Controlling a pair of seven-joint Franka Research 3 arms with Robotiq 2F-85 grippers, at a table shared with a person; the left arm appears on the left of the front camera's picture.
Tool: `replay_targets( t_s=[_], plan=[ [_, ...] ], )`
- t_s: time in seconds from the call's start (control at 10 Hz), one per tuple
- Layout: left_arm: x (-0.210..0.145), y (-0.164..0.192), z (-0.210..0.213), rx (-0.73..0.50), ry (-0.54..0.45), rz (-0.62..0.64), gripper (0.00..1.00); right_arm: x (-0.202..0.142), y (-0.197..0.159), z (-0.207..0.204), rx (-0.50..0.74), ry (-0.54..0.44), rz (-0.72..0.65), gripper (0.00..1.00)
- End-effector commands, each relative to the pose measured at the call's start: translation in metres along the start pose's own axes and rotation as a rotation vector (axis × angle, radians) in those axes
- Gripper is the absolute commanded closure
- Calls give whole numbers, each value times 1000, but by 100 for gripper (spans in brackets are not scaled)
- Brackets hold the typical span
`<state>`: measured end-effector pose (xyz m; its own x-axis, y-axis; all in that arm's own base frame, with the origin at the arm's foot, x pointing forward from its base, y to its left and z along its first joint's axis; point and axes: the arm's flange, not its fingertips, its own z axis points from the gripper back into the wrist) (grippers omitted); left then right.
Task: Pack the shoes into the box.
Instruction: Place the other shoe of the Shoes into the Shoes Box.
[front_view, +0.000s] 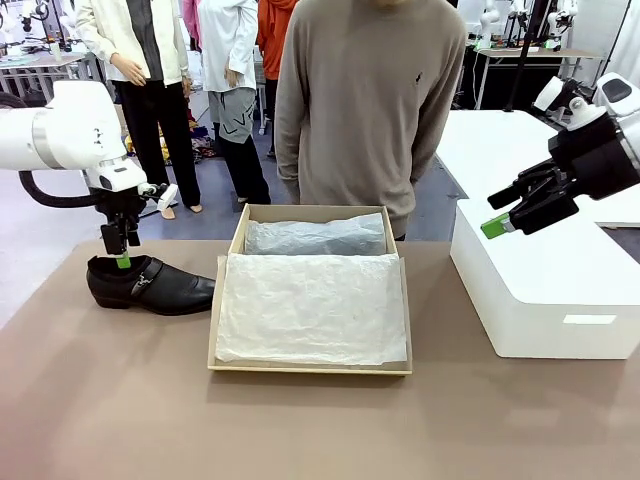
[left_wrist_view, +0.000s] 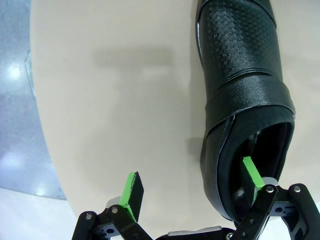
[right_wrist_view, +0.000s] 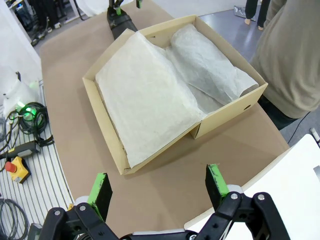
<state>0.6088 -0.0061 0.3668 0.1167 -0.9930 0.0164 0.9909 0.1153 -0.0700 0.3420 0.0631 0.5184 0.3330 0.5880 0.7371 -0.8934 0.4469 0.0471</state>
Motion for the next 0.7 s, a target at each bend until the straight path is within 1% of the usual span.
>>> replay_targets(
  t_s=[0.0,0.2,0.6],
  plan=[
    [-3,7,-6,-37,7,12,0,0,-3,-3,12,-33,21,0],
    [-4,9,-14,-62,10,9,0,0,-3,-3,12,-33,21,0],
    [-6,10,-27,-65,8,6,0,0,-3,-3,12,-33,21,0]
  ],
)
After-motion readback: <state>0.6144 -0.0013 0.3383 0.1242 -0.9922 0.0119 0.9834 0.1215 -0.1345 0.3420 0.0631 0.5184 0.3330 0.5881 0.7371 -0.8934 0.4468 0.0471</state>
